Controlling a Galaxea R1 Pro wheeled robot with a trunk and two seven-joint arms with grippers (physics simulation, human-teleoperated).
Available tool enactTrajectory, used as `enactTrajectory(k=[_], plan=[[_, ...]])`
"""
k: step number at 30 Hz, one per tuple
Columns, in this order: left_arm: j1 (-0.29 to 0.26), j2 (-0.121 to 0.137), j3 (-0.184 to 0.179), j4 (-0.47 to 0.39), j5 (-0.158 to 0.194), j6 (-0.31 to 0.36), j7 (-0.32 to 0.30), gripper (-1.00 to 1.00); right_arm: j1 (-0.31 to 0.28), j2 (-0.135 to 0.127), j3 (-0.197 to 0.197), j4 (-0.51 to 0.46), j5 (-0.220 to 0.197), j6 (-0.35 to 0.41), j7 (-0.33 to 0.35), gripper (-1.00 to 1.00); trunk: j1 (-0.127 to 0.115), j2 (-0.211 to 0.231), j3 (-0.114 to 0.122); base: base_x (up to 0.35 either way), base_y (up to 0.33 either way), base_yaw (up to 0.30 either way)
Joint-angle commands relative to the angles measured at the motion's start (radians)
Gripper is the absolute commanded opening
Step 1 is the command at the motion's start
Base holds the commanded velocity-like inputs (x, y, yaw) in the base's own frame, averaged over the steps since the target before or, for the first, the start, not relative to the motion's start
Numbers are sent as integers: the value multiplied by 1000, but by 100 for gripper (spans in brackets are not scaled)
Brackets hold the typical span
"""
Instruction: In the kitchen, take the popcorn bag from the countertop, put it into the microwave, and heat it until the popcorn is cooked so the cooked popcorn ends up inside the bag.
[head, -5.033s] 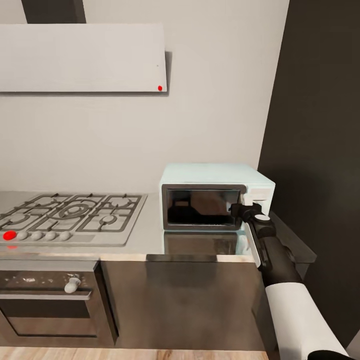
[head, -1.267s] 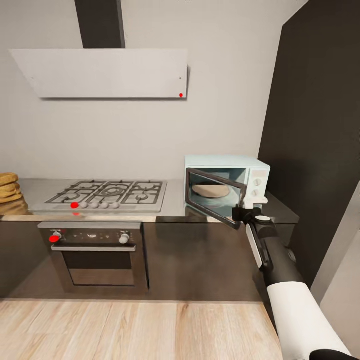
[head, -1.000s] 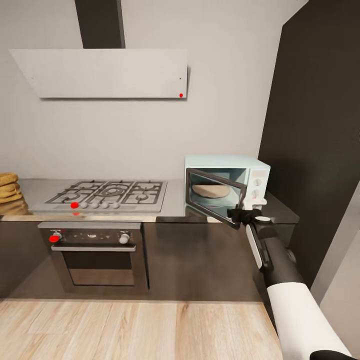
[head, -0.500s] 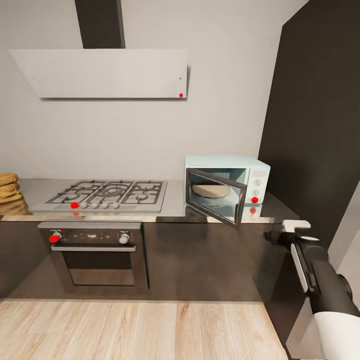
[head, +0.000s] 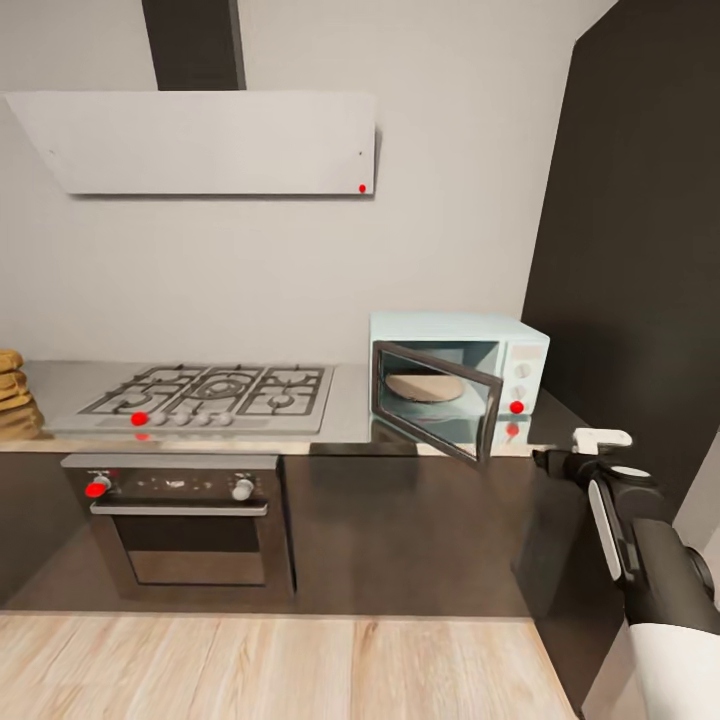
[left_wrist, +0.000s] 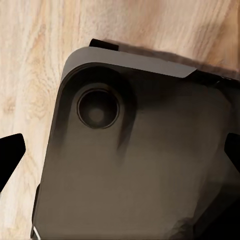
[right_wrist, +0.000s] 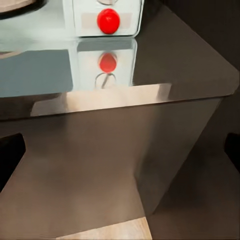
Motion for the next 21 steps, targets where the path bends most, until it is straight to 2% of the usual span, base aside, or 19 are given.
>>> enactTrajectory(k=[1, 15, 21], plan=[[0, 0, 1, -1, 4, -2, 1, 100, -1, 0, -1, -1, 10, 5, 10, 100, 1, 0, -1, 300, 0, 0], [0, 0, 1, -1, 4, -2, 1, 100, -1, 2, -1, 4, 5, 3, 16, 100, 1, 0, -1, 301, 0, 0], [0, -1, 1, -1, 3, -2, 1, 100, -1, 3, -1, 9, 7, 3, 142, 100, 1, 0, -1, 235, 0, 0]])
